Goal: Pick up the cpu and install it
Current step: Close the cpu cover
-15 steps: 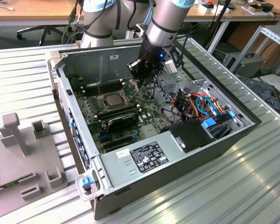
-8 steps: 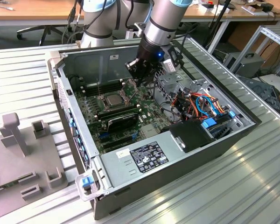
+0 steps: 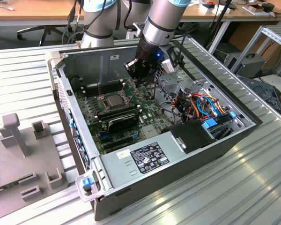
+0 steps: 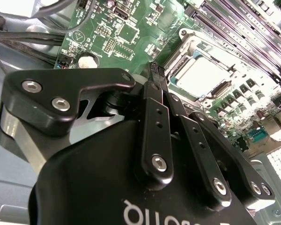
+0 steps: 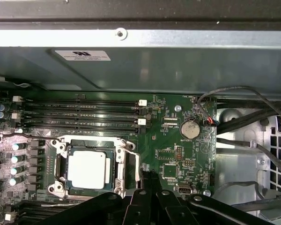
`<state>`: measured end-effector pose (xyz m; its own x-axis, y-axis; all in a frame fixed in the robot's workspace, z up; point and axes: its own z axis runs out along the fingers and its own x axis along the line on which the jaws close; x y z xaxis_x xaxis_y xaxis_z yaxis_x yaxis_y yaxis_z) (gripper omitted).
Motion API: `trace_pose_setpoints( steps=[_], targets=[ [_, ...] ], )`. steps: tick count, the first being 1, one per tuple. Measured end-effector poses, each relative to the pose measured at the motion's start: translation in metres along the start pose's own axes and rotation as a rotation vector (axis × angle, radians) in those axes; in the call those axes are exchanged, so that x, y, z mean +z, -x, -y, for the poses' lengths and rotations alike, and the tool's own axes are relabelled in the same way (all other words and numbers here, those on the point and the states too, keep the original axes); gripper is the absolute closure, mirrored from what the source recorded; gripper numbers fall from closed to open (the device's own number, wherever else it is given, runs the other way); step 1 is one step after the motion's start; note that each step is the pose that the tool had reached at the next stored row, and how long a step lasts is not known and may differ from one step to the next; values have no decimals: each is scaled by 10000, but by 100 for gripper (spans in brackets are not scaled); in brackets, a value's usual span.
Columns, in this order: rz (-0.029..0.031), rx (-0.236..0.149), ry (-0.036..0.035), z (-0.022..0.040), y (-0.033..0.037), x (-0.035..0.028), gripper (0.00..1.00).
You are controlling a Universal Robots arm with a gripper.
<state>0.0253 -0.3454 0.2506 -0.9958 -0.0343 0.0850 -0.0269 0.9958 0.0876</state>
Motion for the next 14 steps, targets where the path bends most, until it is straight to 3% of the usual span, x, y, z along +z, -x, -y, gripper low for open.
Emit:
trace_pose_setpoints(
  steps=[14],
  targets=[
    [0, 0, 0, -10, -135, 12, 89]
  ],
)
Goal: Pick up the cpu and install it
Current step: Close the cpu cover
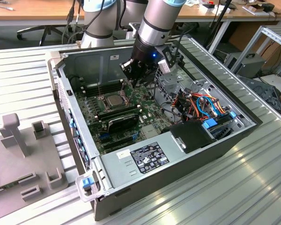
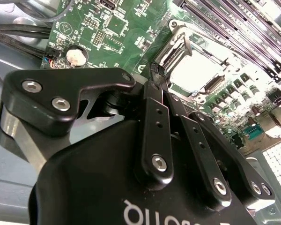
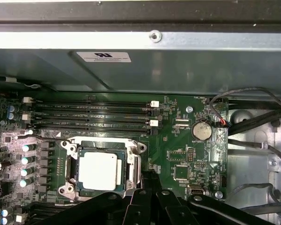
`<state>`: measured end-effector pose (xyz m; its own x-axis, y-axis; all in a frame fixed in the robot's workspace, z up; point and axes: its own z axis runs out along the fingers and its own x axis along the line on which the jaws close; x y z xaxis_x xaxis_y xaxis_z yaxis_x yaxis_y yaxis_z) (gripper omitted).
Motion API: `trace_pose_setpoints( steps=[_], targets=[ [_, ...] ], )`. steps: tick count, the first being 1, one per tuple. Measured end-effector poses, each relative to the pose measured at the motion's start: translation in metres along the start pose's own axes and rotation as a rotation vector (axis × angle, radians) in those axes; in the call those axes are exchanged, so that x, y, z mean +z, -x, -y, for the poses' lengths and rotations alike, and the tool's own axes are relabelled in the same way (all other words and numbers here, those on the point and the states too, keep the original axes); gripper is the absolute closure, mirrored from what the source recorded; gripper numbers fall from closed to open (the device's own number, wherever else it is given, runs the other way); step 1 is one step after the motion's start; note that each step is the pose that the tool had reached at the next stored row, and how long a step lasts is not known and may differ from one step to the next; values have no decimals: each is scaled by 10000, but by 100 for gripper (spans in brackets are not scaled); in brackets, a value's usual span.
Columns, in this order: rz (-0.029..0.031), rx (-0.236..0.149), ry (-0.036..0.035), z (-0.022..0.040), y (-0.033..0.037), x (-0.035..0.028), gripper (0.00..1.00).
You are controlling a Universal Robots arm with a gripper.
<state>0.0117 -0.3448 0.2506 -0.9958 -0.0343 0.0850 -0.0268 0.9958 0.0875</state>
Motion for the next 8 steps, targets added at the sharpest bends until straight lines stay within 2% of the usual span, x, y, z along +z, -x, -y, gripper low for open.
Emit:
trace_pose_setpoints(
  steps=[8],
  targets=[
    [1, 0, 0, -2, -87, 8, 89]
  ],
)
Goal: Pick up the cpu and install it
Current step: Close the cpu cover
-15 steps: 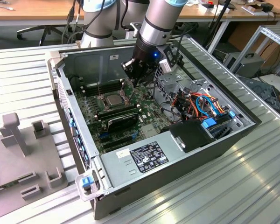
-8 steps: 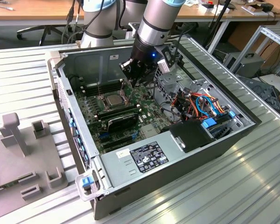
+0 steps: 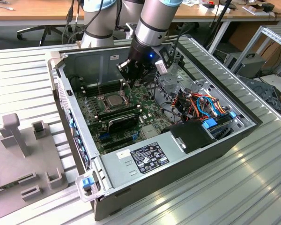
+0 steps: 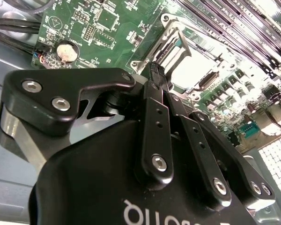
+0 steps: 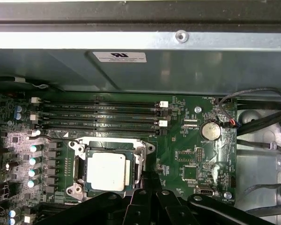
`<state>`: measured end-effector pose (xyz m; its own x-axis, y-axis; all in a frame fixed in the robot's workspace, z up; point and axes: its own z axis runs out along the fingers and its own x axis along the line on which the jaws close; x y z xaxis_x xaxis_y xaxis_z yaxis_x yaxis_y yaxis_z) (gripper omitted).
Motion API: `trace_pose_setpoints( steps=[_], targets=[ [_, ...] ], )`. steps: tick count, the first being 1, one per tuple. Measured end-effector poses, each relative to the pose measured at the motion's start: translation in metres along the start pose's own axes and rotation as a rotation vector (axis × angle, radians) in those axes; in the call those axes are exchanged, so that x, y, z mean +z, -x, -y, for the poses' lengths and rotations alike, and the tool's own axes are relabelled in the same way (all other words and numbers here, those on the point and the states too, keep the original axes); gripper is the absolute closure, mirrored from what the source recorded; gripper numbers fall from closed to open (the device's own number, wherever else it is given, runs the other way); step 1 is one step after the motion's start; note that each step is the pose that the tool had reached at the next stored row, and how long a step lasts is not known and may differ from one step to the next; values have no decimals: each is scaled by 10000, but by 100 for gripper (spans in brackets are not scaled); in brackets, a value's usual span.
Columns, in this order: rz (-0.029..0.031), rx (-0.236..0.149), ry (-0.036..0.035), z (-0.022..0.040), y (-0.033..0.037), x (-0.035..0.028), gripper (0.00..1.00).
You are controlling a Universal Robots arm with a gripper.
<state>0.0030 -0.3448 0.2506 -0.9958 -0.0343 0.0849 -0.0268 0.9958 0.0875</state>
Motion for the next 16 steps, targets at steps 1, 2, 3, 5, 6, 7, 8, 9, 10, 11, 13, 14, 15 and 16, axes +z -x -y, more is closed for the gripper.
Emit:
trace_pose_setpoints(
  steps=[1, 2, 3, 5, 6, 7, 8, 9, 10, 11, 13, 14, 15, 16],
  targets=[
    [0, -1, -1, -1, -2, -2, 89],
    [1, 0, 1, -2, -7, -4, 89],
    [1, 0, 1, -1, -11, -7, 89],
    [1, -2, 1, -2, -15, -13, 89],
    [0, -1, -2, -2, -16, -17, 89],
    [1, 0, 1, -3, -18, -19, 89],
    [1, 0, 1, -3, -19, -20, 89],
    [0, -1, 0, -3, -21, -24, 89],
    [1, -1, 1, -3, -22, -24, 89],
    [1, -1, 1, -3, -25, -25, 89],
    [1, -2, 0, -3, -29, -26, 89],
    [0, -1, 0, -4, -30, -26, 89],
    [1, 0, 0, -4, -32, -27, 89],
    [0, 0, 0, -3, -33, -27, 89]
  ],
)
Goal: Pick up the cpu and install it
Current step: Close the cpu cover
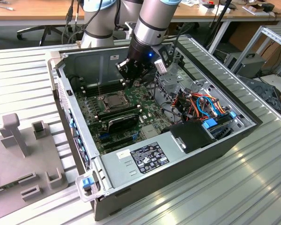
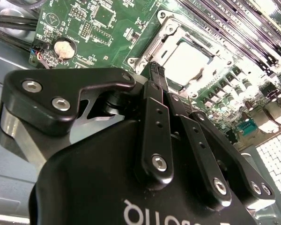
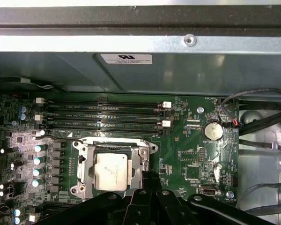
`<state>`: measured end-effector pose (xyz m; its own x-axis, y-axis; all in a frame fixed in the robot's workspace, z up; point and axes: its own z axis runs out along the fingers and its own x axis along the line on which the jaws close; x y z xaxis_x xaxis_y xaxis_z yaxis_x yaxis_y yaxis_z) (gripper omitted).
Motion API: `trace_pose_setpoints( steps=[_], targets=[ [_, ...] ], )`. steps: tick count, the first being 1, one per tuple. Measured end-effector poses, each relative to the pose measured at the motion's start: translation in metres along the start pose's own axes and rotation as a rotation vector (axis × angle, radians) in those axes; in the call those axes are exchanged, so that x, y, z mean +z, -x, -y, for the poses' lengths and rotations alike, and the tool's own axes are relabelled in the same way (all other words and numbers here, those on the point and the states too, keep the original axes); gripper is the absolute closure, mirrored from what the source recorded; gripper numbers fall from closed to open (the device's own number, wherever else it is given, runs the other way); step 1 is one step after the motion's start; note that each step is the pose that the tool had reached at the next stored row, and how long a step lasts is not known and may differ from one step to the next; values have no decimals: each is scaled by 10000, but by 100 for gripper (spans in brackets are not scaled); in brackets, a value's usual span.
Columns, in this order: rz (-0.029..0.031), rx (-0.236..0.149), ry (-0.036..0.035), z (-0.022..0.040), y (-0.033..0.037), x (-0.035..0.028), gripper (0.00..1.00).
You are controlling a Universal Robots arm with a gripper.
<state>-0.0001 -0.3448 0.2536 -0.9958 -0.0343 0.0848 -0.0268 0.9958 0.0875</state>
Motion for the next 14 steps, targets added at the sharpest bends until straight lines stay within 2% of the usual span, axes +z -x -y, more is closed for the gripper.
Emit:
trace_pose_setpoints(
  steps=[11, 14],
  targets=[
    [2, 0, 17, 0, -7, 23, 89],
    [0, -2, 14, -2, -34, 35, 89]
  ],
)
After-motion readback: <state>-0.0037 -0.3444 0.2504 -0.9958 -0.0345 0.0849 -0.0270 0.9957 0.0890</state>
